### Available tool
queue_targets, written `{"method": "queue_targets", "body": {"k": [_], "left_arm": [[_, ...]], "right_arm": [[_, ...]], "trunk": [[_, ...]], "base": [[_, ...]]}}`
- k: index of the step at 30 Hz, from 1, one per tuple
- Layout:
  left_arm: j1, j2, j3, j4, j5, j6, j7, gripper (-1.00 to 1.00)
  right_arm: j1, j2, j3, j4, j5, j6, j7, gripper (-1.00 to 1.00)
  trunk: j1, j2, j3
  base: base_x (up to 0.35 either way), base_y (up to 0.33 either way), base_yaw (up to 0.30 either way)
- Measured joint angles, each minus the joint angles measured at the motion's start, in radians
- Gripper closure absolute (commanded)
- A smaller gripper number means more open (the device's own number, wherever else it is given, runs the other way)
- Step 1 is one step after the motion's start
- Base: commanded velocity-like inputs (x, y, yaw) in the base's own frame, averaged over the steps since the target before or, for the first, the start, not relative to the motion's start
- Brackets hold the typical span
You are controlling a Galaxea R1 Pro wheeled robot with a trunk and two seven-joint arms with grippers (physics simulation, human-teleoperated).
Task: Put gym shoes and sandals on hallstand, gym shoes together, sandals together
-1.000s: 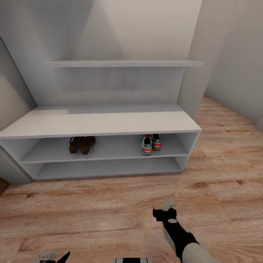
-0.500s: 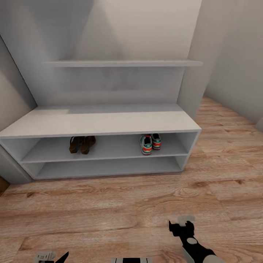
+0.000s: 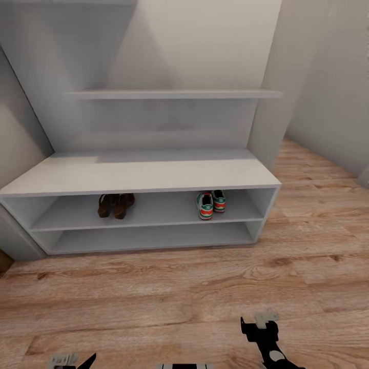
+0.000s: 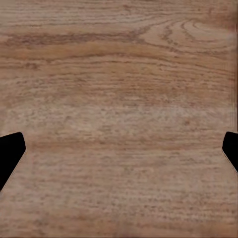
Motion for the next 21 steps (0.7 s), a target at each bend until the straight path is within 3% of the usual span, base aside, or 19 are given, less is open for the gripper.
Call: {"method": "queue_targets", "body": {"k": [3,14,21], "left_arm": [[0.001,0.0,0.0,0.0,0.0,0.0,0.0,-1.0],[0.002,0.001,0.003,0.001,0.0,0.0,0.003,-1.0],[0.002,0.001,0.027,0.001,0.0,0.0,0.004,-1.0]], "right_arm": [[0.002,0.0,0.0,0.0,0.0,-0.004,-0.001,-1.0],[0.009,0.001,0.0,0.001,0.0,-0.008,-0.002,-1.0],[0.021,0.001,0.0,0.0,0.0,-0.009,-0.002,-1.0]], "trunk": [[-0.001,0.001,0.012],[-0.043,0.077,0.046],[-0.07,0.126,0.068]], "base": [[0.0,0.0,0.0],[0.0,0.0,0.0],[0.0,0.0,0.0]]}}
